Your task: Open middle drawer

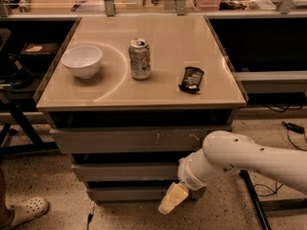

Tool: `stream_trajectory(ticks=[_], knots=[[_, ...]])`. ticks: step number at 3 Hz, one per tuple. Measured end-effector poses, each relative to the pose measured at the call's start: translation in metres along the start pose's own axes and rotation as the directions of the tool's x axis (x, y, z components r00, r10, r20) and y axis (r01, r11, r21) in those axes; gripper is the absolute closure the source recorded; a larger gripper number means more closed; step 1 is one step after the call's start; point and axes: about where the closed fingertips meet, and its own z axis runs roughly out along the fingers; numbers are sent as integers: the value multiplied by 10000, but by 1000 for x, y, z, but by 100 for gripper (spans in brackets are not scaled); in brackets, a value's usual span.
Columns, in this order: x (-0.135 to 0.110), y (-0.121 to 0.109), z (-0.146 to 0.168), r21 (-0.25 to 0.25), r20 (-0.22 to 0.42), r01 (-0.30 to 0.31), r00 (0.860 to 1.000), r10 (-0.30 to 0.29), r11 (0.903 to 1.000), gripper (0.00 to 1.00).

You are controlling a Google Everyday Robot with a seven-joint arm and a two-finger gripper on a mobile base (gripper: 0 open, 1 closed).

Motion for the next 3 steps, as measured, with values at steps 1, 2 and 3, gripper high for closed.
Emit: stream_trajectory(ticks=[1,2,3], knots=[[-6,-13,11,601,268,156,9995,-173,9981,0],[7,-23,36,613,136,-38,9999,30,9981,0],[10,-34,50,776,24,61,10000,-63,9970,0]])
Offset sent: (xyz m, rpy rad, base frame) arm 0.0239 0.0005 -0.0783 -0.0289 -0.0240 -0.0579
